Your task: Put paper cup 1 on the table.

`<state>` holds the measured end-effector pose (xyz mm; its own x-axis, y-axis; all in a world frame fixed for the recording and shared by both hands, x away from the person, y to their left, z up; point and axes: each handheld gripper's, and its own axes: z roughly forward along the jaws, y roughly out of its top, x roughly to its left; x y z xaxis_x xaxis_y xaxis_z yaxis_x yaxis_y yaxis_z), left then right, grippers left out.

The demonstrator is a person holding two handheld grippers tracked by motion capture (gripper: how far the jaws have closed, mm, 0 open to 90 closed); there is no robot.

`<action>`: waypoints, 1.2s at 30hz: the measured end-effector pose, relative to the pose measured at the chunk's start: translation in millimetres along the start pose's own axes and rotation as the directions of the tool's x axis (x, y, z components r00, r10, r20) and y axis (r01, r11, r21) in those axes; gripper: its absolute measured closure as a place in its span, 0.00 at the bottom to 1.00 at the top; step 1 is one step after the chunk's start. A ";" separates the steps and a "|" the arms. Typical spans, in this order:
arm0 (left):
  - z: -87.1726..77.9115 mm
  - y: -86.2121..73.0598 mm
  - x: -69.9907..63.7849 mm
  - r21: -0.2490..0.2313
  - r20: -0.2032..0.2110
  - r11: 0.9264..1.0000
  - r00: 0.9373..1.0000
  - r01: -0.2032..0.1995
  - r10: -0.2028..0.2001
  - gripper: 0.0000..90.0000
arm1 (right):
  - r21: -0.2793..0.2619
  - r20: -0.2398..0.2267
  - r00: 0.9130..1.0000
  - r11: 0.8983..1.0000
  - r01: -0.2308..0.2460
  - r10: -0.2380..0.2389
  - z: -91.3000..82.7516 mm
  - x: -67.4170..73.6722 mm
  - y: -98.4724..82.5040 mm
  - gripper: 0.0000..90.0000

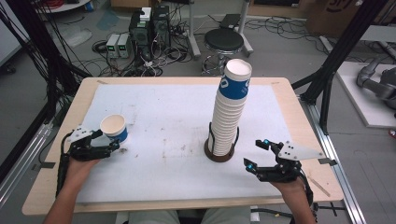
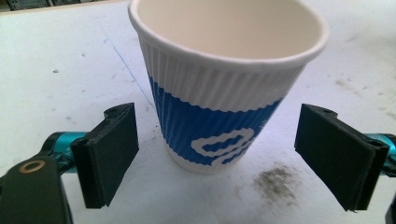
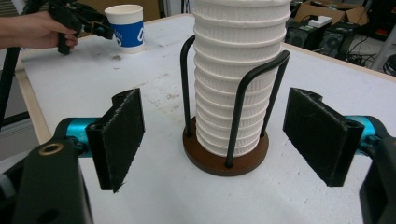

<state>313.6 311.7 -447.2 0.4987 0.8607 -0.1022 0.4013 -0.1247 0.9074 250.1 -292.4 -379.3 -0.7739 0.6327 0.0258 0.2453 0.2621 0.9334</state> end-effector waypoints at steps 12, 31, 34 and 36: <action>-35.3 17.4 -12.4 -0.225 0.063 0.973 0.997 0.056 -0.043 0.15 | 0.006 0.056 0.998 1.000 -0.001 0.001 -5.5 -6.1 -2.9 0.23; -38.7 46.9 -57.8 -0.308 0.216 0.951 0.974 -0.003 0.073 0.15 | 0.013 0.114 0.993 1.000 -0.028 0.026 -11.7 -14.4 -8.5 0.23; -35.5 46.7 -61.0 -0.300 0.231 0.954 0.970 -0.003 0.076 0.15 | 0.014 0.117 0.993 0.999 -0.033 0.032 -11.6 -14.3 -8.4 0.23; -34.8 46.2 -61.9 -0.298 0.234 0.955 0.969 0.000 0.073 0.15 | 0.012 0.118 0.993 0.999 -0.032 0.031 -11.2 -14.1 -7.8 0.23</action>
<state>274.5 269.8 -384.8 0.6926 0.7097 -0.1287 0.1544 0.0284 0.9876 252.5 -311.6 -383.0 -0.6919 0.7219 0.0122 0.2776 0.2504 0.9275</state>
